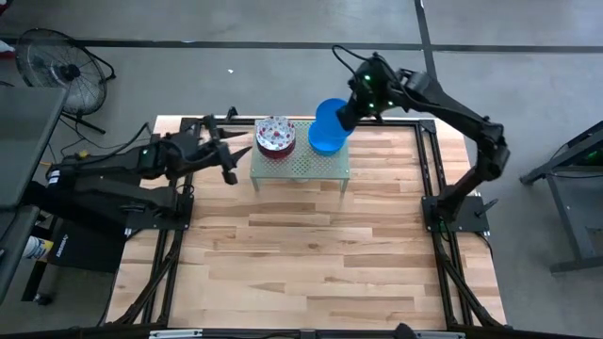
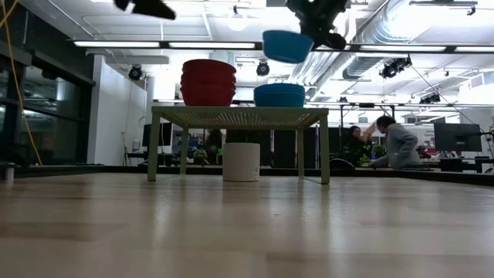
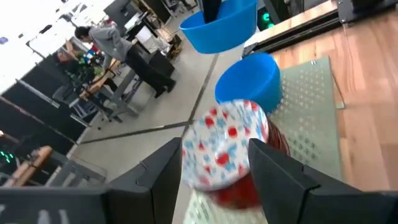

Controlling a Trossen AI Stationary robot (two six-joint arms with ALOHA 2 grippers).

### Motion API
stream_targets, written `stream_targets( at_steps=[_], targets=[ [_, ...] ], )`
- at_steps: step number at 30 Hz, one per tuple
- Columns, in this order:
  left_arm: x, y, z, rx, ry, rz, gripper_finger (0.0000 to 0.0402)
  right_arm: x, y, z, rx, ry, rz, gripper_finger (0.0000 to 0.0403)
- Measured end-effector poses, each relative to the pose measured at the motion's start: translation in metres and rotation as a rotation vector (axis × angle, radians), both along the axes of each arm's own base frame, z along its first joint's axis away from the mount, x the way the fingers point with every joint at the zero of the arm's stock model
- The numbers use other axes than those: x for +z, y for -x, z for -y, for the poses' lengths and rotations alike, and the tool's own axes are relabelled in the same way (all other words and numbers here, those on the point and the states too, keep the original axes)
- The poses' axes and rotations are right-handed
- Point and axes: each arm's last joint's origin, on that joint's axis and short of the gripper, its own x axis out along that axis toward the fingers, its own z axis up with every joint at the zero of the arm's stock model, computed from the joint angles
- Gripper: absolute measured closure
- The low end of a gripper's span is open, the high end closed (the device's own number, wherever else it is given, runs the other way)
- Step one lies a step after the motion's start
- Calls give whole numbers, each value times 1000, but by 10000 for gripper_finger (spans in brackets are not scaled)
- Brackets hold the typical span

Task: Pick & Place Mini bowls
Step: Stack the blue bowl on the blue bowl on the shelf

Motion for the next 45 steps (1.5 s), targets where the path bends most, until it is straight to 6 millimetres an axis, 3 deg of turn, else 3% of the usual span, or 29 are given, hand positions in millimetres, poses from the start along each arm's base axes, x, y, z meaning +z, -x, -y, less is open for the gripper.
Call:
stream_targets(
  at_steps=[10, 20, 27, 38, 45],
  targets=[
    [-41, 50, 3, 41, 68, 128, 222, -16, -22, 27, -64, -94, -45, 403],
    [-87, 84, 5, 54, 159, 292, 222, -43, -32, 33, -191, -215, -96, 403],
    [-109, 89, 5, 58, 199, 320, 222, -57, -33, 28, -237, -252, -148, 403],
    [-136, 80, 6, 16, 287, 280, 222, -75, -35, 26, -262, -261, -181, 403],
    [-140, 78, 7, 12, 300, 293, 222, -74, -38, 27, -242, -261, -145, 403]
  ],
)
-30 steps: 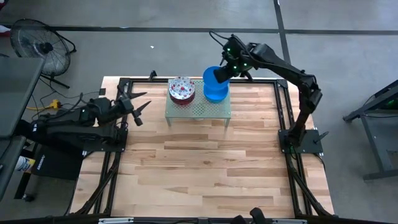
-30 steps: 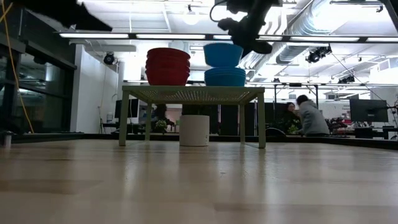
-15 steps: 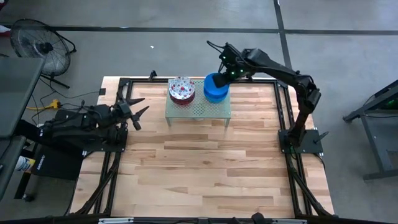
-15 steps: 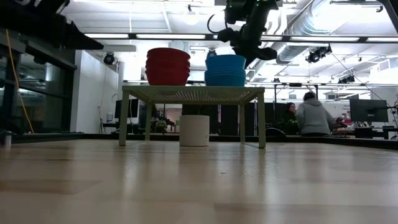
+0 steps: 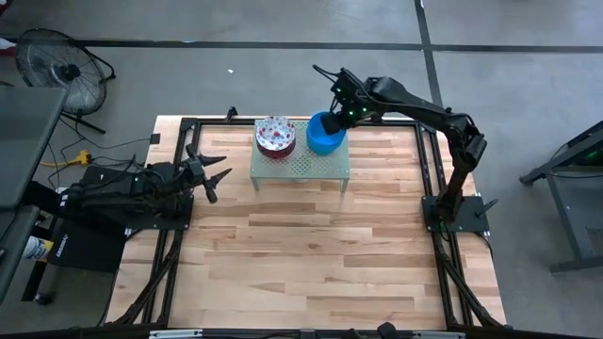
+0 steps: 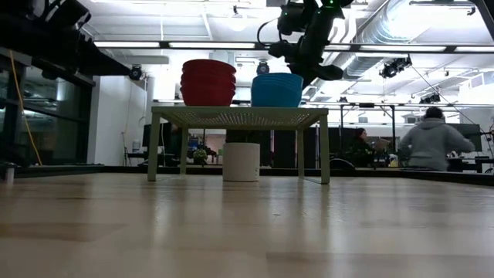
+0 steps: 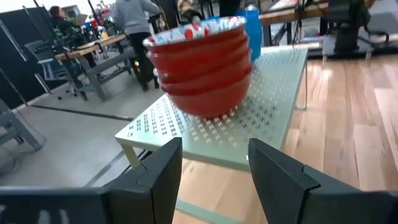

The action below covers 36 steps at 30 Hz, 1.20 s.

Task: Pick & Place Mini bowls
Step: Stack the blue bowl on the blue bowl on the shelf, then return to Home Position

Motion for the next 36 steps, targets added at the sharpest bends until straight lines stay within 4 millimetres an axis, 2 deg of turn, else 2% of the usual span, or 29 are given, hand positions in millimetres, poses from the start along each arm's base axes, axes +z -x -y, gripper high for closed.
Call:
stream_targets(
  at_steps=[13, 24, 30, 36],
  targets=[
    [3, -1, 0, -15, -11, 31, 222, 2, 0, -1, 37, -20, 34, 395],
    [3, -1, 0, -15, -11, 31, 222, 11, 0, -2, 48, 15, 81, 289],
    [3, -1, 0, -19, -2, 34, 222, 36, 14, -10, 83, 100, 134, 269],
    [3, 1, 1, -45, 17, 46, 222, 71, 32, -39, 206, 261, 161, 283]
  ],
)
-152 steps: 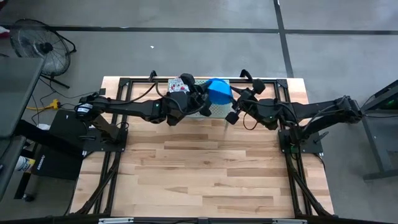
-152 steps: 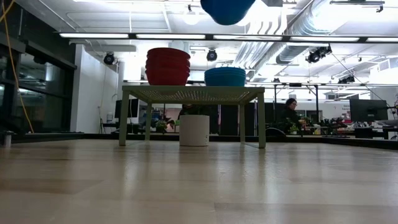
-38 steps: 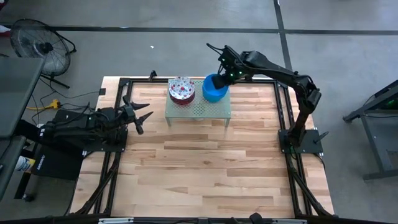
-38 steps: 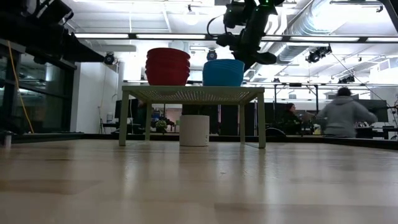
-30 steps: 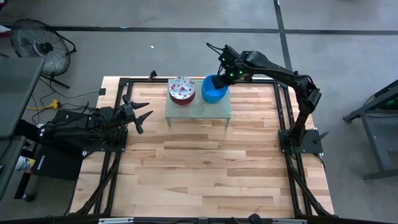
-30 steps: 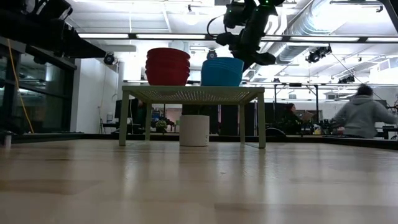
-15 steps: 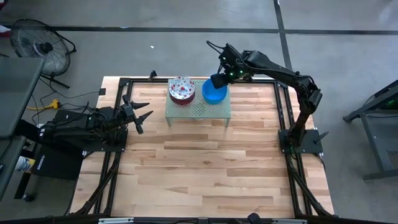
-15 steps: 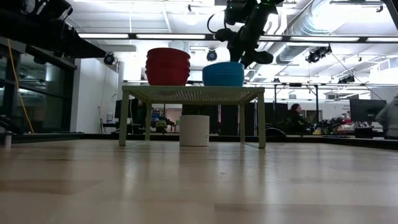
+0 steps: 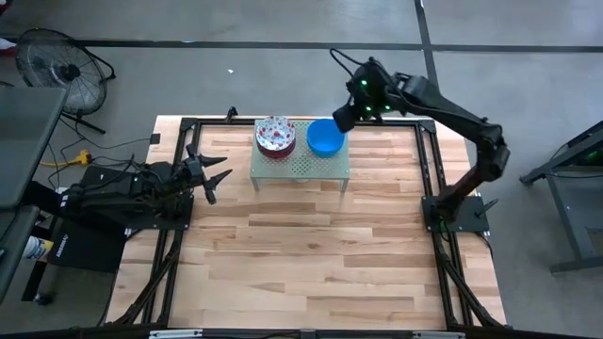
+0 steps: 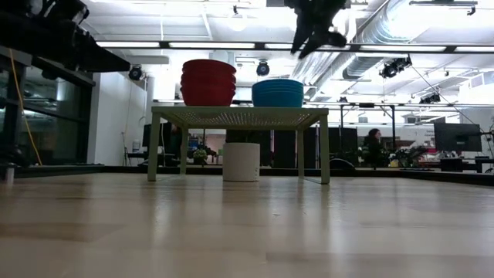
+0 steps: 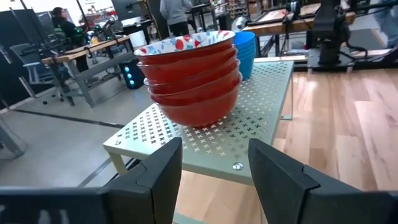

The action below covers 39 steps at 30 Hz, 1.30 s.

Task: Pick & Place Mini bowls
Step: Return to Home Position

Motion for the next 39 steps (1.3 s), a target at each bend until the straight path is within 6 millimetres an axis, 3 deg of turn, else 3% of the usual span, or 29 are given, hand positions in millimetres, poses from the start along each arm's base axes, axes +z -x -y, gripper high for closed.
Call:
stream_targets(
  at_steps=[5, 8, 12, 20, 32, 39],
  targets=[
    [-2, 7, 1, -4, 17, 9, 222, 17, 6, -33, 75, 127, -21, 295],
    [-5, 13, 1, -7, 41, 15, 222, 10, 3, -52, 108, 167, -23, 301],
    [-14, 9, 2, -42, 67, -15, 222, -23, 0, -79, 159, 144, 13, 308],
    [-42, -5, 3, -127, 151, 61, 222, -91, 22, -120, 158, 67, 225, 323],
    [-45, -9, 4, -140, 160, 124, 222, -144, 75, -144, 150, 44, 591, 347],
    [-48, -11, 4, -158, 173, 193, 222, -171, 93, -153, 137, 59, 715, 372]
  ],
)
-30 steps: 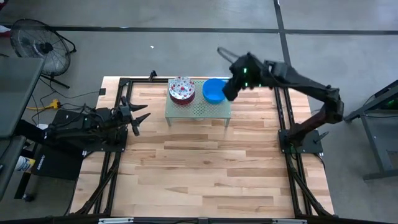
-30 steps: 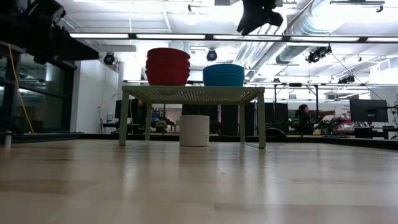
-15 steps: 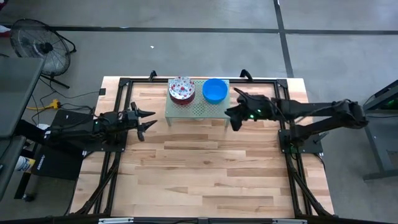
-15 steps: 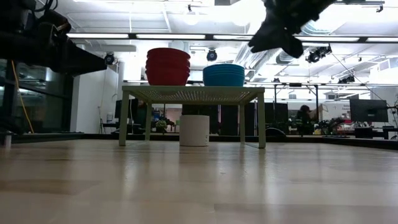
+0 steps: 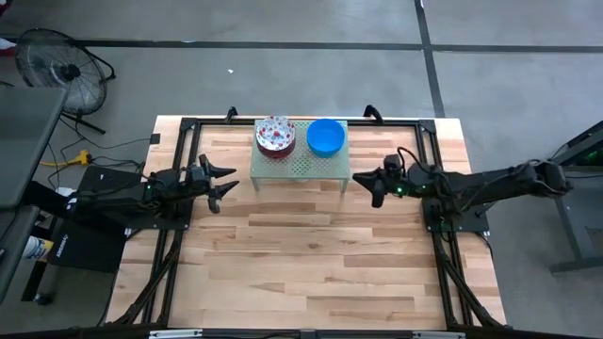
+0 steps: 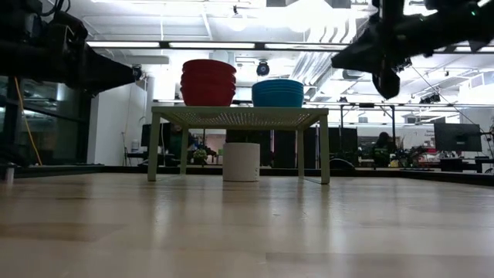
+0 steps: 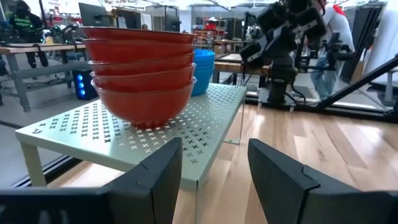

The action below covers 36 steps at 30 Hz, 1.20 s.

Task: Pick & Place Mini bowls
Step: Return to Home Position

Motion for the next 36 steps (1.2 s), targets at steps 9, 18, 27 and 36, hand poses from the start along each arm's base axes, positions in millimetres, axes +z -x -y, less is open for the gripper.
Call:
stream_targets(
  at_steps=[9, 18, 27, 36],
  targets=[
    [-1, -1, 0, 6, -7, -13, 222, -29, 11, -12, 19, 19, 82, 400],
    [-1, -1, -1, 22, -38, -25, 222, -53, 34, -12, 43, 6, 160, 402],
    [-2, -1, 0, -18, -129, -57, 222, -59, 52, -13, 137, 47, 143, 403],
    [-2, -1, 1, -20, -128, -58, 222, -64, 68, -16, 274, 103, 69, 403]
  ],
)
